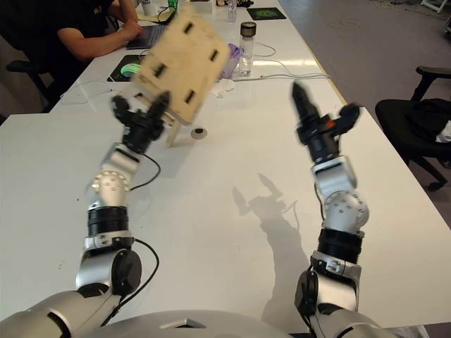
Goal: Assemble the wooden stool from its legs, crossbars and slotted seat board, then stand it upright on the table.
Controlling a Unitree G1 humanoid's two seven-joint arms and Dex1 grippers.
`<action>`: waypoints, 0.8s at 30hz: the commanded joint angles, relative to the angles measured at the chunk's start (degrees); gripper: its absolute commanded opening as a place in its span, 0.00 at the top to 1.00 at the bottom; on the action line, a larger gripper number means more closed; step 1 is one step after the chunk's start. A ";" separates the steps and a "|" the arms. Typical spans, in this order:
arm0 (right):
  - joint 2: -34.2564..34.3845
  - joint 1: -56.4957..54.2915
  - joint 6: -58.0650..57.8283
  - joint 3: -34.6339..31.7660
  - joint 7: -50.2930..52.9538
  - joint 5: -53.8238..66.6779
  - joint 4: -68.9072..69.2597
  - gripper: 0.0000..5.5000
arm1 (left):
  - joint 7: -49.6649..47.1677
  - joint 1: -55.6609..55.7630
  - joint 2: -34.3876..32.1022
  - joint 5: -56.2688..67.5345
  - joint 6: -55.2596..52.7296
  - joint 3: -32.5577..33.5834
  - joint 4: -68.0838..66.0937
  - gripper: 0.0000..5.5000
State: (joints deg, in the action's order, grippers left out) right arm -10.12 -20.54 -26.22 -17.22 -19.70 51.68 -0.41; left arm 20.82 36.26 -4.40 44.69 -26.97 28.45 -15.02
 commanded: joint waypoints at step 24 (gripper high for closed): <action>3.02 3.52 3.65 10.58 -4.87 -15.56 -1.39 0.09 | -9.53 15.48 -19.64 10.53 14.10 20.46 -45.79 0.67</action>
State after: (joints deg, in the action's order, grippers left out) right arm -6.91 -16.38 -21.86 -6.33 -24.08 36.52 -1.37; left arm 12.07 54.47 -25.32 57.94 -12.67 50.49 -57.51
